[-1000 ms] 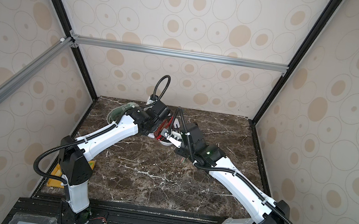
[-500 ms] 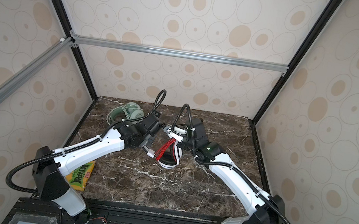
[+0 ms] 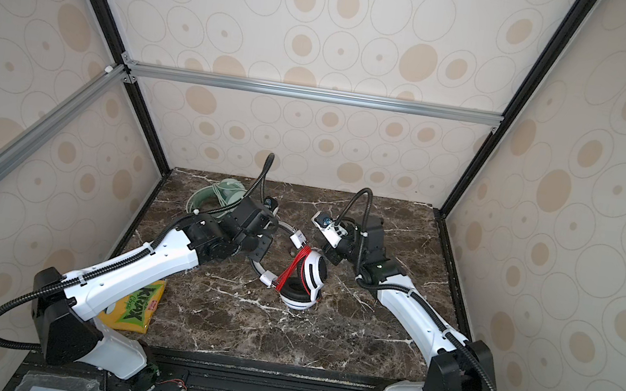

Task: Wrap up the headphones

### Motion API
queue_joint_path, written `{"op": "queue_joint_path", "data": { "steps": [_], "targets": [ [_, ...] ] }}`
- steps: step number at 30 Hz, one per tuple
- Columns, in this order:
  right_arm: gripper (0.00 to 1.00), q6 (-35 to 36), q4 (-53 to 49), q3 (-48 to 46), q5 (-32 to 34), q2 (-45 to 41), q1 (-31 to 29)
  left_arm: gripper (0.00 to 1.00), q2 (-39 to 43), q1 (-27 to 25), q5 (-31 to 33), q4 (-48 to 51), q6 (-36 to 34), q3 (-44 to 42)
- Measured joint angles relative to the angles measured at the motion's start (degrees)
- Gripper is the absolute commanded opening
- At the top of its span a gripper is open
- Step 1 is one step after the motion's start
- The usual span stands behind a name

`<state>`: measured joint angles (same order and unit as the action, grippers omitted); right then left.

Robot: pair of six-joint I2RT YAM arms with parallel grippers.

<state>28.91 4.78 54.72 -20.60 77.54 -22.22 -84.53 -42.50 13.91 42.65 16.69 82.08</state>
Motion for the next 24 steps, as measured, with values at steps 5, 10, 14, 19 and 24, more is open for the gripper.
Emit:
{"op": "queue_joint_path", "data": {
  "steps": [5, 10, 14, 19, 24],
  "targets": [
    [0.49, -6.4, 7.4, -4.7, -8.7, -0.3, 2.7, 0.0, 0.0, 1.9, -3.8, 0.2, 0.2, 2.6],
    [0.49, -11.6, 12.0, -7.5, -14.8, -0.3, 3.3, 0.0, -0.1, 2.3, -5.4, 0.7, 0.3, 6.3],
    [0.5, -13.8, 13.3, -9.8, -17.0, -1.2, 3.3, 0.0, -0.1, 2.4, -6.2, 0.9, 0.5, 8.7],
    [0.49, -15.0, 14.0, -12.3, -17.7, -3.8, 3.4, 0.0, -0.7, 2.6, -6.3, 2.0, 0.6, 11.4],
    [0.5, -15.6, 14.6, -13.3, -19.5, -5.1, 3.7, 0.0, -1.9, 2.7, -6.4, 3.4, 0.6, 13.8]
  ]
}}
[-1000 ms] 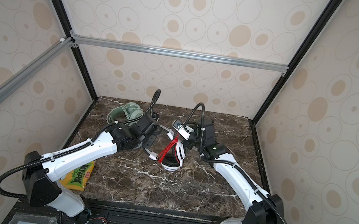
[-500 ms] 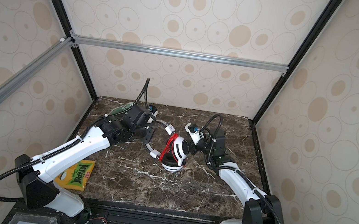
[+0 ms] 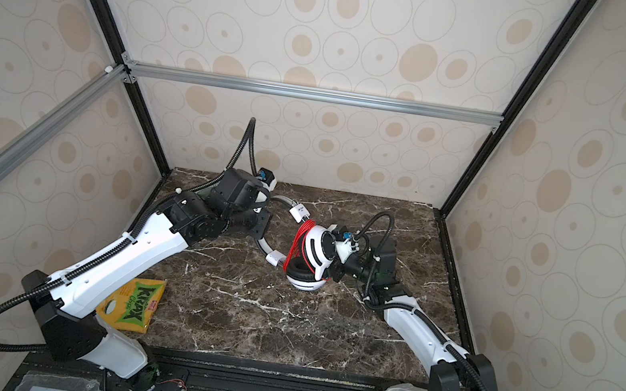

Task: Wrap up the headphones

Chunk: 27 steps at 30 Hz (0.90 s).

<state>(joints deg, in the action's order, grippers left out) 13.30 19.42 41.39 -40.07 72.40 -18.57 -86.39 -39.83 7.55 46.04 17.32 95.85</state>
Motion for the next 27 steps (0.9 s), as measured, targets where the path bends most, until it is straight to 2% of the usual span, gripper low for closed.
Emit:
{"op": "queue_joint_path", "data": {
  "steps": [5, 10, 14, 16, 19, 23, 27],
  "targets": [
    [0.63, 0.5, 0.8, 0.0, -2.3, 0.2, 0.0, 0.0, -1.6, 0.1, -0.4, 2.1, 0.0, 3.5],
    [0.63, 2.5, 1.6, 0.3, -4.1, 2.8, 0.1, 0.0, -4.7, 0.4, -1.7, 4.7, 0.0, 9.4],
    [0.6, 3.1, 2.2, 1.1, -6.3, 5.6, 0.1, 0.0, -7.0, 0.7, -2.9, 6.2, 0.6, 14.0],
    [0.55, 3.1, 2.8, 1.6, -7.3, 6.5, 0.1, 0.0, -7.7, 0.9, -3.4, 6.8, 0.9, 15.3],
    [0.42, 3.0, 3.8, 2.1, -8.4, 7.1, 0.0, 0.0, -8.5, 1.3, -4.1, 7.3, 1.3, 16.5],
    [0.01, 3.1, 4.1, 2.3, -9.9, 7.2, 0.0, 0.0, -9.4, 1.9, -4.9, 8.4, 1.8, 18.3],
    [0.0, 3.0, 4.2, 2.4, -11.3, 7.3, -0.1, 0.0, -10.3, 3.5, -6.0, 9.2, 3.7, 19.9]
  ]
}}
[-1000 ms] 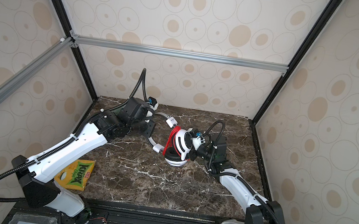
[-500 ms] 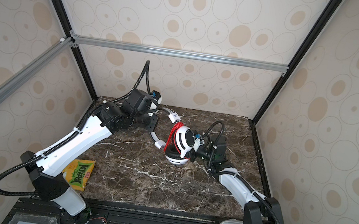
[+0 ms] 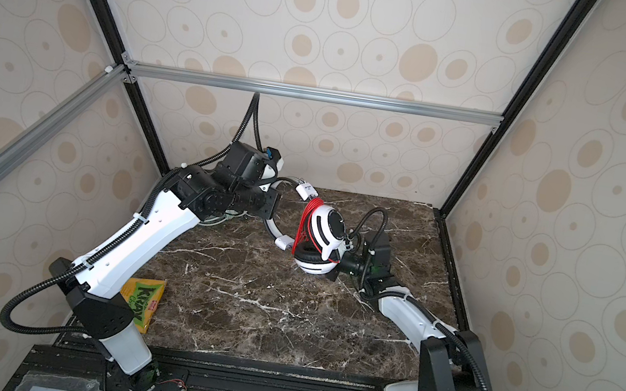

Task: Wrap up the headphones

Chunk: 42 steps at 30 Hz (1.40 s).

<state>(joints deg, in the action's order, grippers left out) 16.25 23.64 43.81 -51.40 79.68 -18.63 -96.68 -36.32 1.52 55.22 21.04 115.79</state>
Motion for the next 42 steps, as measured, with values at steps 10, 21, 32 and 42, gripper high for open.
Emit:
{"op": "queue_joint_path", "data": {
  "steps": [10, 21, 32, 42],
  "targets": [
    [0.0, -9.4, 3.2, -3.8, 6.3, -3.4, -5.0, 0.0, -0.9, 4.5, -1.9, 1.3, 11.1, -0.6],
    [0.0, -24.2, -0.6, -7.1, 21.7, -9.5, -9.7, 0.0, -5.1, 4.4, -0.8, 5.0, 27.8, -3.7],
    [0.0, -30.7, -6.0, -6.6, 36.6, -10.4, -9.9, 0.0, -1.7, 4.7, -2.9, -6.3, 31.3, -12.6],
    [0.0, -32.2, -8.1, -3.7, 46.9, -10.9, -10.6, 0.0, -0.3, 5.5, -3.6, -11.5, 34.0, -15.1]
  ]
}}
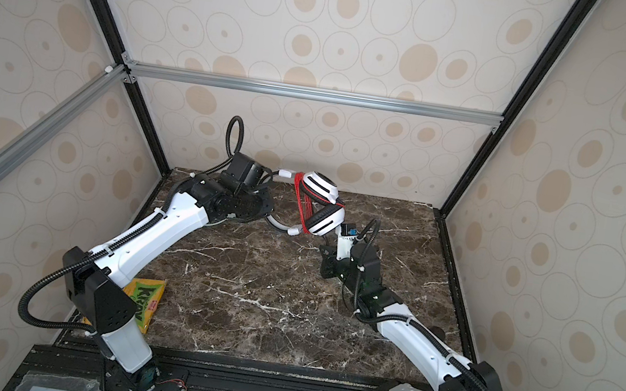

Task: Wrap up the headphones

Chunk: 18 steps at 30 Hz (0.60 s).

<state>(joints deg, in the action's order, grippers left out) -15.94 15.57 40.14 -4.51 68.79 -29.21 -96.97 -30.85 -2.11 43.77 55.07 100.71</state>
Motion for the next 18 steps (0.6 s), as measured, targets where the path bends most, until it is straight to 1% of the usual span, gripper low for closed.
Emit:
{"op": "queue_joint_path", "data": {
  "steps": [6, 10, 14, 18],
  "targets": [
    [0.0, -2.7, 2.5, -1.4, 2.9, -2.6, -0.4, 0.0, 2.6, 0.4, -0.8, -4.7, 3.1, -6.4],
    [0.0, -3.0, 2.9, -1.4, 2.4, -2.6, -0.4, 0.0, 3.2, 0.5, -1.4, -6.1, 4.2, -6.9],
    [0.0, -0.2, 0.9, -0.3, -1.0, -2.5, -0.9, 0.0, 3.0, 0.5, -1.2, -5.5, 4.7, -6.0],
    [0.0, 4.9, -2.6, 2.2, -3.5, -2.1, -3.3, 0.0, 2.9, 0.5, -0.3, -5.0, 5.4, -5.4]
  ]
}}
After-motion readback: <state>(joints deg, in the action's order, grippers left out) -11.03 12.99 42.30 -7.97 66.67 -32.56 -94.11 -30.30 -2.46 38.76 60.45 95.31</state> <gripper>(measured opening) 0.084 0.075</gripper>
